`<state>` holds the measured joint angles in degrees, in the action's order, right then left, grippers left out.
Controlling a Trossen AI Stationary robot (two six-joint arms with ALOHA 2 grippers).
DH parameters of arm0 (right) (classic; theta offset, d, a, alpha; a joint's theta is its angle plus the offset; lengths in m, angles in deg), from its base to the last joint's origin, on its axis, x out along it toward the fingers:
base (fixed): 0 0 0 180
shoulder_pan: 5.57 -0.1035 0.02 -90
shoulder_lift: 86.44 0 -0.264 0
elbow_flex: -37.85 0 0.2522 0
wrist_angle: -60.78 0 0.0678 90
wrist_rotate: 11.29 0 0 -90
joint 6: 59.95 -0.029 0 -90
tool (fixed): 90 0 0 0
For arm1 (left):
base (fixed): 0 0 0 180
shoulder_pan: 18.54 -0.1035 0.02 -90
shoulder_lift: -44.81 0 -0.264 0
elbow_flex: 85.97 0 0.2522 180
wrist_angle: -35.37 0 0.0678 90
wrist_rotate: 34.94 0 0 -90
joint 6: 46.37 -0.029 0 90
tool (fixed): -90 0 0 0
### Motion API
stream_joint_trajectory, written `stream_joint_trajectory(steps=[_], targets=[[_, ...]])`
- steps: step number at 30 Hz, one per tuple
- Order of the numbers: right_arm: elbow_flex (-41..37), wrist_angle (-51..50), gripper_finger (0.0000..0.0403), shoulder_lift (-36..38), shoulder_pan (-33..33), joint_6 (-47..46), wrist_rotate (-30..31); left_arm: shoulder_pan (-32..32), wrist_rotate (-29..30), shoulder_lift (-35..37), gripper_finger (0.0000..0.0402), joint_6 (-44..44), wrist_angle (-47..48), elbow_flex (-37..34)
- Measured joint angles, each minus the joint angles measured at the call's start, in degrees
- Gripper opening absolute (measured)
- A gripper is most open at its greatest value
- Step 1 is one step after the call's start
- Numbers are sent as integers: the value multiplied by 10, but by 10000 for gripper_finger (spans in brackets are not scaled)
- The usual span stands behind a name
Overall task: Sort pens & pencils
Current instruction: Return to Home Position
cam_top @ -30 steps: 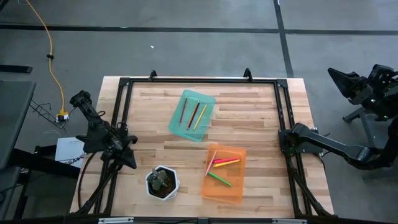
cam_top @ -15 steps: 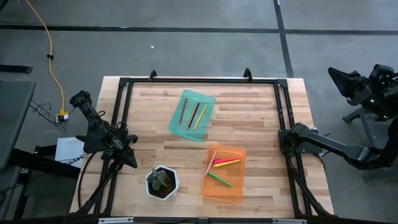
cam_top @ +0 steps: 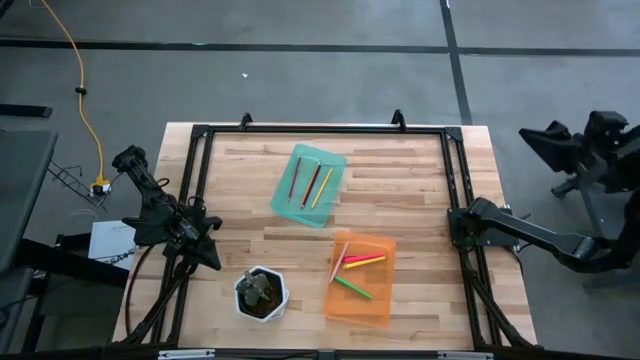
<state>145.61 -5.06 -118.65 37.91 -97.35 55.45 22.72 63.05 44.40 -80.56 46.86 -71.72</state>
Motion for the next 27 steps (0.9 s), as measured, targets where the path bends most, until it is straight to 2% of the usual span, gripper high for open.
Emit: stream_joint_trajectory(steps=[5, 15, 19, 23, 27], targets=[[0, 0, 117, 21, 0, 17, -53, 0, 0, 0, 1, 0, 0, 0], [0, 8, 117, 156, 0, 29, -74, 0, 0, 0, 1, 0, 0, 0], [1, 64, 117, 203, 13, 38, -56, 0, 0, 0, 1, 0, 0, 0], [-1, 98, 117, 225, 40, 112, -24, 0, 0, 0, 1, 0, 0, 0], [-38, 101, 117, 238, 75, 204, 54, 0, 0, 0, 1, 0, 0, 0]])
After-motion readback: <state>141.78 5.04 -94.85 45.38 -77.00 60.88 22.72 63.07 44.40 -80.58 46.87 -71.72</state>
